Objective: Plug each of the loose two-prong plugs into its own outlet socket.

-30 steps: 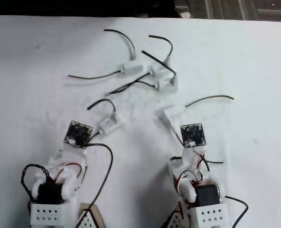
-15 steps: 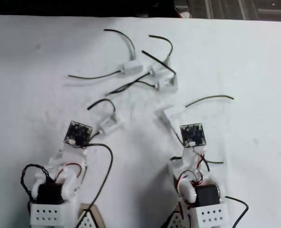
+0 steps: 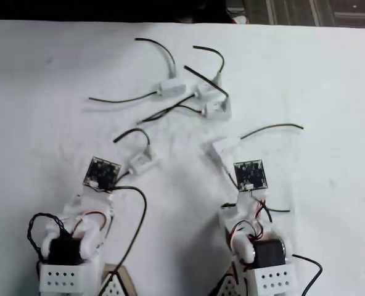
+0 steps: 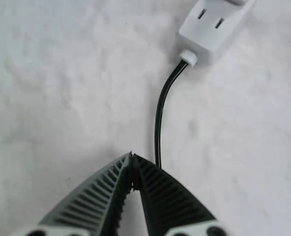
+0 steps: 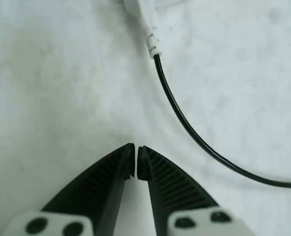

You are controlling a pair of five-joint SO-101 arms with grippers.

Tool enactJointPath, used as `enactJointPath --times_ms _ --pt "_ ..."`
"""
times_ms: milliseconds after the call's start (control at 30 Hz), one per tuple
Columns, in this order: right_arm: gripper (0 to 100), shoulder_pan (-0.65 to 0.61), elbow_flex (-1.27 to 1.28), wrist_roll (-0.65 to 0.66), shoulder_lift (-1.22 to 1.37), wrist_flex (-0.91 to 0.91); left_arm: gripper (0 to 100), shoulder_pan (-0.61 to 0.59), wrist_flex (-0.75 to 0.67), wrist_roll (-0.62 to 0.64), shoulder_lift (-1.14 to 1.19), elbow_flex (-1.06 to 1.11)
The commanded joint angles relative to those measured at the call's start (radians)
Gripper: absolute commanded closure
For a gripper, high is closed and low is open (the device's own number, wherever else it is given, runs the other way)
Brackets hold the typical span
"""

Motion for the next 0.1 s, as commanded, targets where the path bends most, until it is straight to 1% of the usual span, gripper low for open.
enactJointPath --times_ms 0,67 --pt "98.1 0.002 0.009 -0.005 -0.007 0.002 98 0.001 0.003 -0.002 -0.004 -0.003" --pt "98.1 0.002 0.009 -0.005 -0.007 0.002 98 0.001 0.003 -0.002 -0.004 -0.003"
